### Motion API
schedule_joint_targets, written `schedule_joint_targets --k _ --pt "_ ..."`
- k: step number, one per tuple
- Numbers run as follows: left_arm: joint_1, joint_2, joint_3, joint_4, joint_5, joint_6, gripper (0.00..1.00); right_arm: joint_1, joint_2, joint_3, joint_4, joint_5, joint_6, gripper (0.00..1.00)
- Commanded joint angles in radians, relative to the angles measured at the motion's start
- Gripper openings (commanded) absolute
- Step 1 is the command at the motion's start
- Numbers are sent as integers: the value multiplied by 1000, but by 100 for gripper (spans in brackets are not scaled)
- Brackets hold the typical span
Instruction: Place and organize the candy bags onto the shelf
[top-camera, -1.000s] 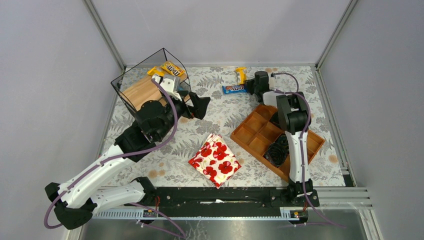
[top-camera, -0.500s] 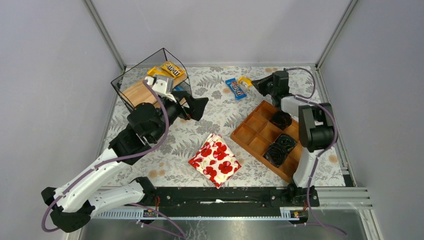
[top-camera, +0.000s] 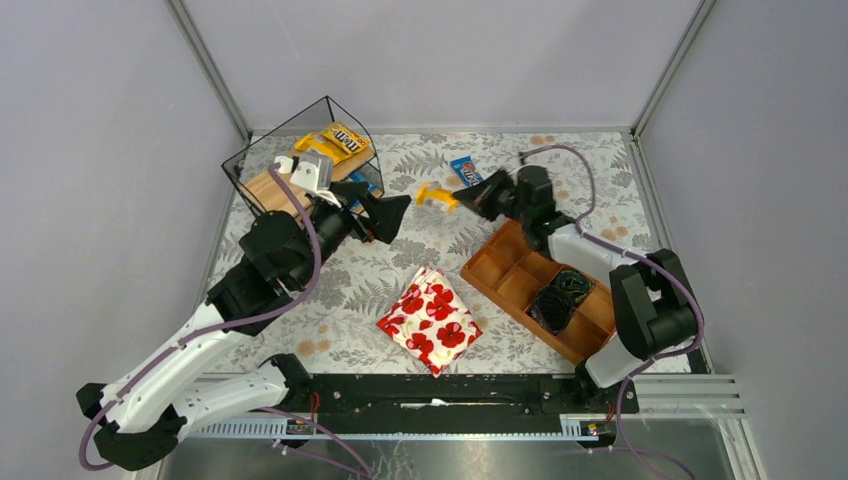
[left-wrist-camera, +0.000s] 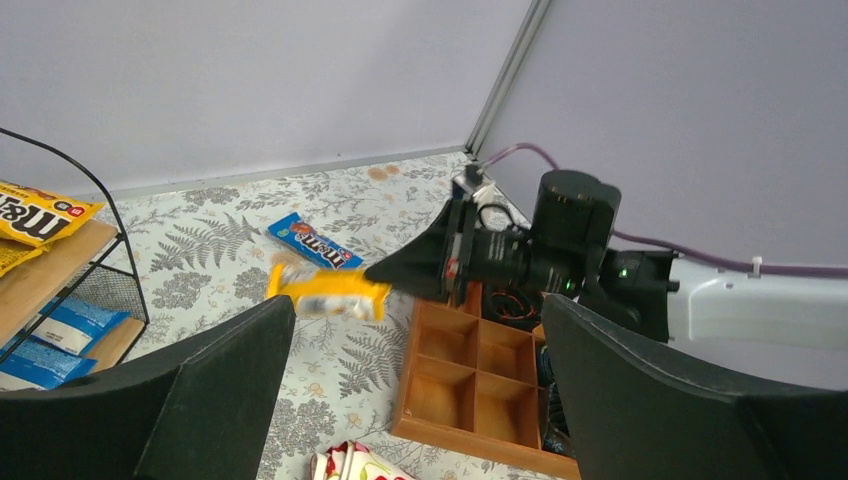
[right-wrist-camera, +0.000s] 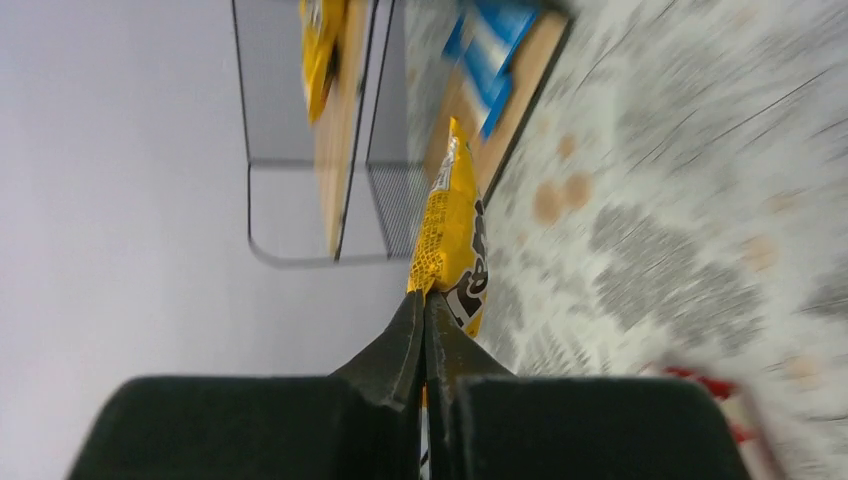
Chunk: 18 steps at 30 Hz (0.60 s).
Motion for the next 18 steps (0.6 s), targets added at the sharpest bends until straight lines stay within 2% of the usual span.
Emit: schedule_joint_targets --k 1,6,9,14,18 --pt "5 -31 38 33 0 -2 99 155 -42 -18 146 -4 126 0" --pt "9 -74 49 28 -27 15 99 328 12 37 286 56 213 0" --pt "22 -106 52 27 -43 22 99 395 63 137 321 83 223 0" --pt "41 -162 59 25 -64 27 99 439 185 324 276 169 239 0" --pt "47 -194 64 24 -88 42 99 454 323 477 307 232 289 0"
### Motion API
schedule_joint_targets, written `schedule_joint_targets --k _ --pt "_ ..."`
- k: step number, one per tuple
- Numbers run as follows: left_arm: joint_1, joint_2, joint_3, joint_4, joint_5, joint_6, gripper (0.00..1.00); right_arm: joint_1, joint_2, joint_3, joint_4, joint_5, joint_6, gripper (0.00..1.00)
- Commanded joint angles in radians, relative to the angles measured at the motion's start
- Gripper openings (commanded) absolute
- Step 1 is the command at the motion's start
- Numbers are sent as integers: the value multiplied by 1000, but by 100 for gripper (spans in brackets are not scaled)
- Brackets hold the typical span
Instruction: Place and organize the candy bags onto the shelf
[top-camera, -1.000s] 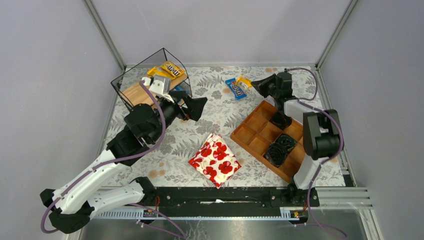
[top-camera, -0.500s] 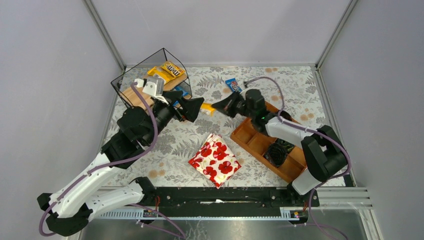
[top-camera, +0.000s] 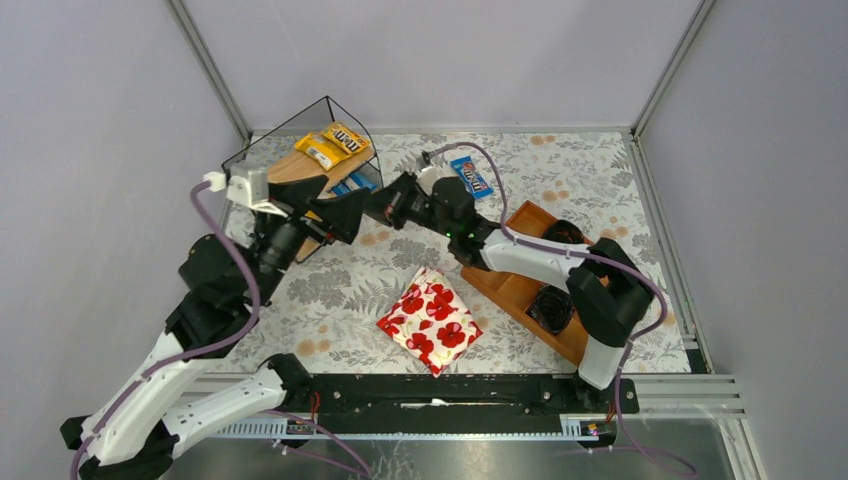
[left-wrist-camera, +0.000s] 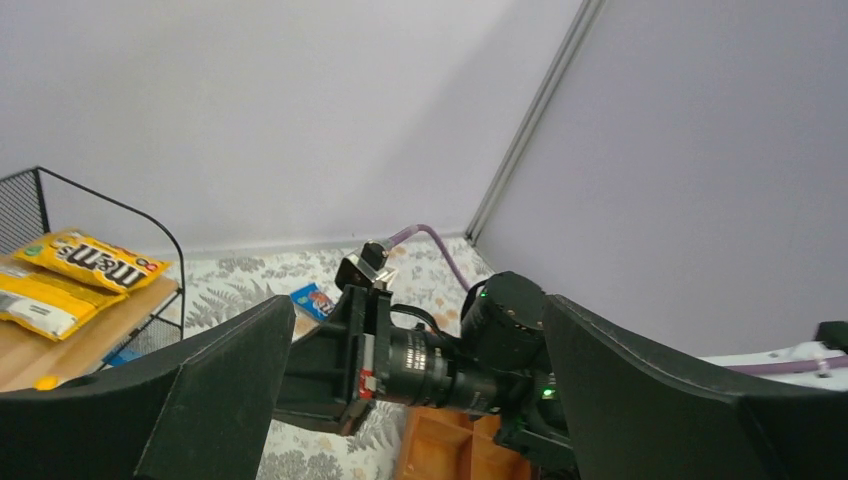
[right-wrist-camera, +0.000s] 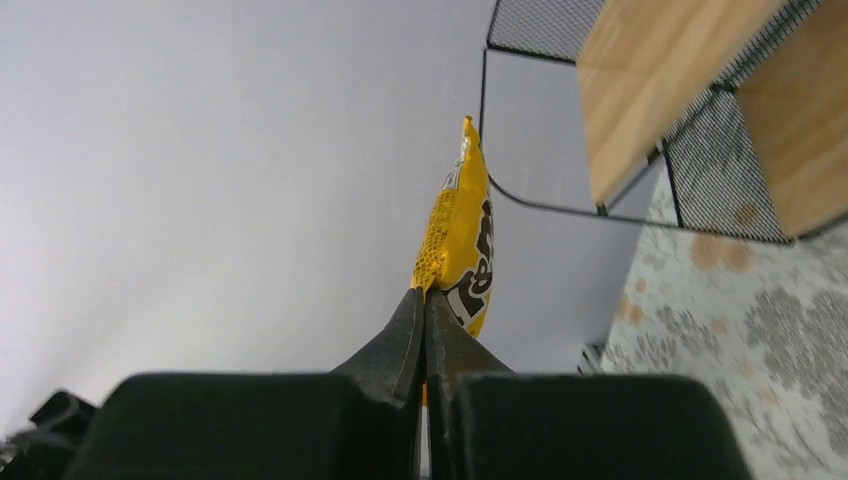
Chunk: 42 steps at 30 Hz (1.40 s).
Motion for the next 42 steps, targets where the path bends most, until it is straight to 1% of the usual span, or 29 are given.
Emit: schedule_joint_targets --k 1,6,9,11,14,16,20,24,27,34,40,41,42 --pt "9 -34 49 29 -51 32 99 19 144 216 63 127 61 0" --pt "35 -67 77 3 -101 46 99 29 362 536 -40 166 60 0" --pt "34 -88 75 7 -110 58 99 42 467 688 -83 227 28 0" --pt "31 -87 75 6 -128 62 99 47 527 793 -169 278 3 0" --pt "18 -94 41 31 -127 67 99 48 627 896 -187 319 10 0" --pt "17 -93 34 40 -125 71 99 48 683 978 -230 337 23 0" --pt "-5 -79 19 51 -180 101 99 49 776 1112 -301 361 33 0" --pt "-5 -82 8 59 -156 88 99 51 791 1103 -307 418 28 0" --pt "-1 -77 5 62 -156 85 99 52 783 1100 -349 452 11 0" --pt "1 -62 3 62 -128 70 99 60 754 1035 -353 499 30 0" --pt "3 -54 2 60 -108 59 99 77 712 972 -330 534 11 0" --pt "5 -54 2 60 -106 57 99 79 701 956 -322 543 1 0" --pt "5 -51 3 60 -105 55 99 80 694 951 -329 548 -10 5"
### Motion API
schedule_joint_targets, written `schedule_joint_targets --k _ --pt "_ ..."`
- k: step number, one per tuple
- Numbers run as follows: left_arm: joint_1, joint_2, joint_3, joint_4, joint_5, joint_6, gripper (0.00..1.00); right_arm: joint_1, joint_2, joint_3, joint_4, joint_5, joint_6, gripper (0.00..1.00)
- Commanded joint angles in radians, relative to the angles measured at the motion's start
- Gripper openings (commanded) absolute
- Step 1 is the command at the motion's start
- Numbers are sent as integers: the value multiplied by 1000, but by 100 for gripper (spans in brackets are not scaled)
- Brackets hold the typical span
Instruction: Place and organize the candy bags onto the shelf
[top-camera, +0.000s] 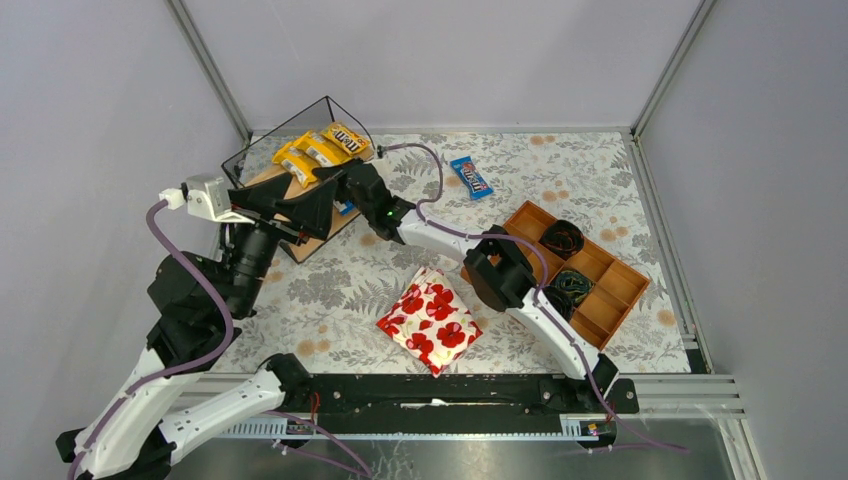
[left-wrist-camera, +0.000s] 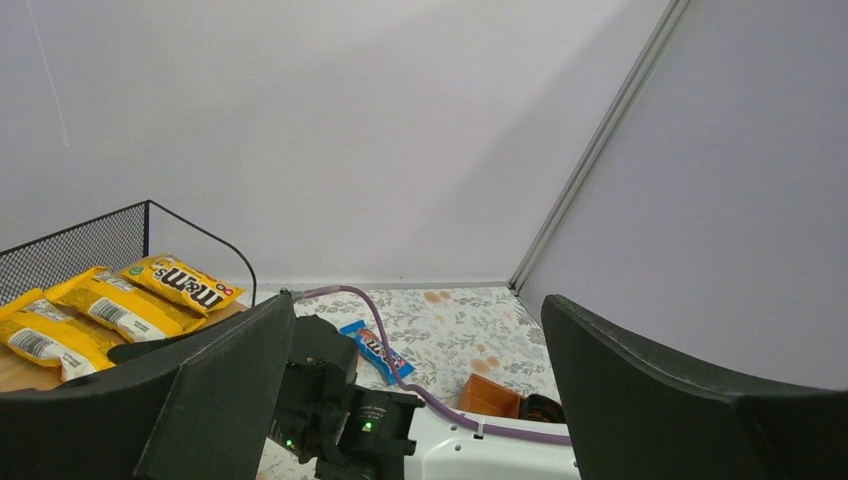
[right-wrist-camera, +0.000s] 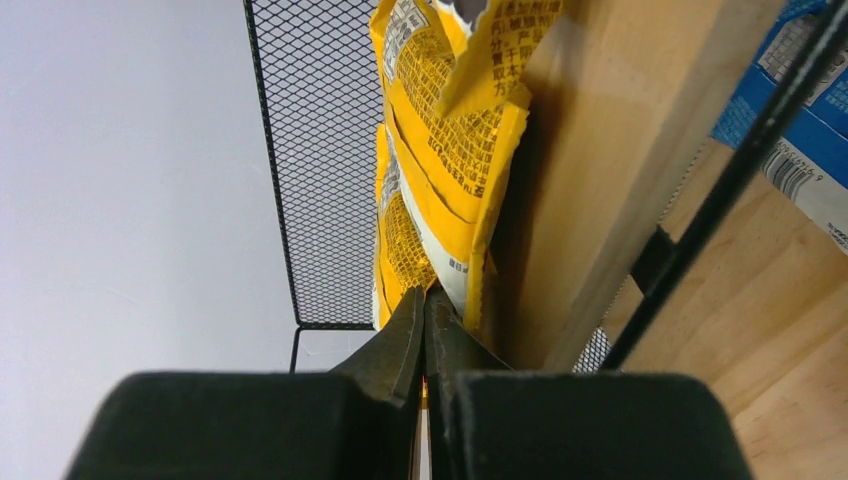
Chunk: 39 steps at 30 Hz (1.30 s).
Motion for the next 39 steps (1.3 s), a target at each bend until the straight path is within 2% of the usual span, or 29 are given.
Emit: schedule_joint_targets --k 1,2,4,11,15,20,22,27,29,33,36,39 --pt "5 15 0 43 27 -12 99 18 -95 -36 -3 83 -44 11" --pt "6 16 1 44 32 -13 99 18 -99 -41 -4 84 -48 20" --pt "6 18 0 43 36 -16 99 18 -108 -46 -6 73 -57 31" --pt "7 27 -3 44 51 -21 99 17 -217 -185 24 -24 -117 50" --pt "7 37 -4 44 55 -23 99 19 -359 -379 81 -129 -193 58" --pt "7 57 -7 44 60 -26 99 18 -582 -739 135 -243 -439 67" --pt "7 69 -10 44 65 -30 99 18 -682 -879 101 -209 -558 75" --pt "7 116 -15 44 77 -37 99 1 -889 -1129 -63 45 -792 98" --pt "7 140 -17 45 80 -37 99 -27 -950 -1194 -114 137 -839 100" --pt "7 184 -20 46 77 -31 99 -140 -1020 -1276 -164 173 -835 100" --pt "7 207 -19 44 73 -26 99 -230 -1002 -1248 -215 147 -843 100" --pt "7 218 -19 44 75 -26 99 -258 -943 -1139 -298 229 -845 100"
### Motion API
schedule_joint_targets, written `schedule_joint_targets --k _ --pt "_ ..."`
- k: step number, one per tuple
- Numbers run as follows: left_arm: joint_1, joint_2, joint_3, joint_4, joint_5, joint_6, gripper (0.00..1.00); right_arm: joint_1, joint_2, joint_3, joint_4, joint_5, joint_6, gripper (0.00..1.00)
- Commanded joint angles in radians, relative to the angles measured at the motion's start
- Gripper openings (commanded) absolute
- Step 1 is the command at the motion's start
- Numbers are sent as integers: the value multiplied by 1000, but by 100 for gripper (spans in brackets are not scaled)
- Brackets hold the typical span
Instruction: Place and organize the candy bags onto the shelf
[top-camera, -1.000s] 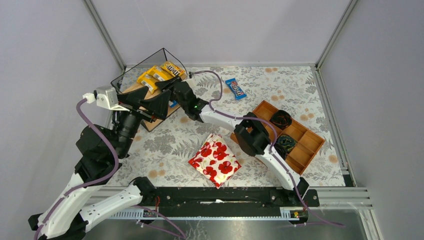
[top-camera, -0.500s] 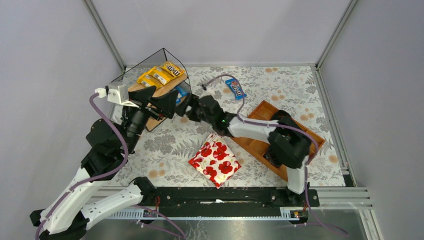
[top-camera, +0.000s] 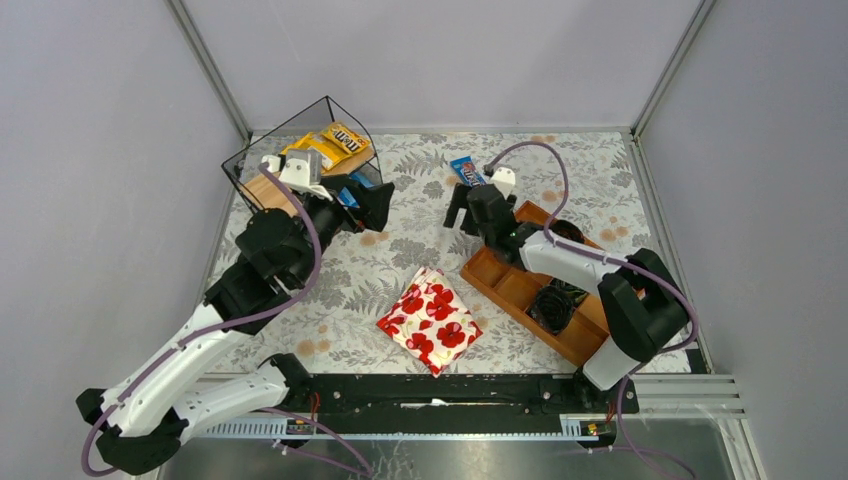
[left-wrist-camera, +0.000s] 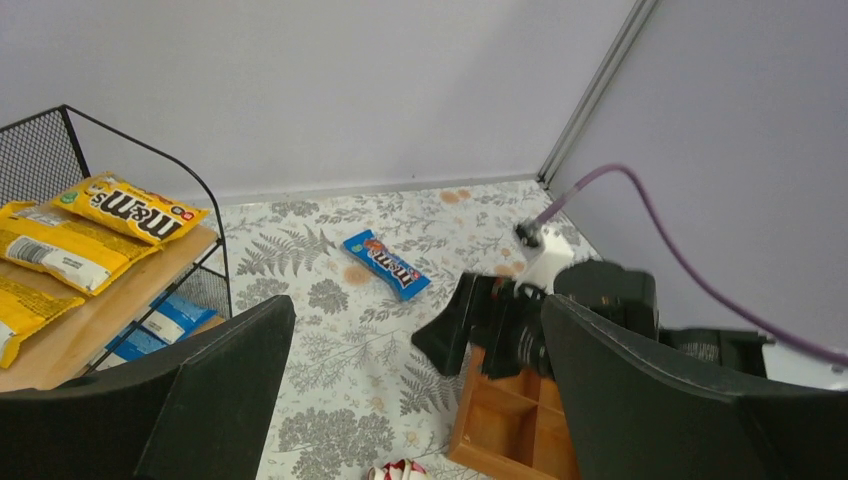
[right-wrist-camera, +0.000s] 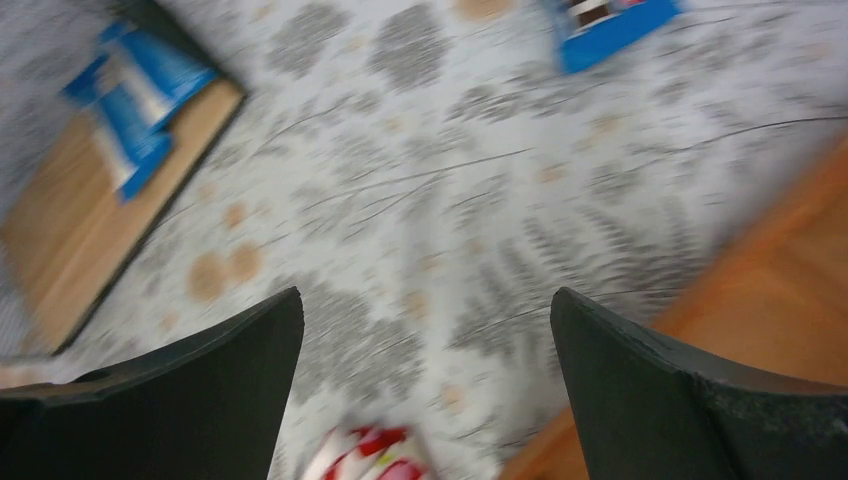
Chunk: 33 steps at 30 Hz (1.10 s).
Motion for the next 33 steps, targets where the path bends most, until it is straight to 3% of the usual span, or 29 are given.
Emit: schedule_joint_targets --k 1,5,11,25,33 --pt "5 2 1 48 16 0 99 -43 67 169 -152 146 -8 100" --pt "4 -2 1 49 17 -1 99 -133 154 284 -268 94 195 100" --pt "5 -15 0 48 38 -15 99 -267 278 296 -127 -133 432 100" --pt "4 -27 -1 52 61 -30 99 -370 501 362 11 -241 572 100" --pt "3 -18 -1 52 61 -31 99 -390 595 402 88 -316 609 91"
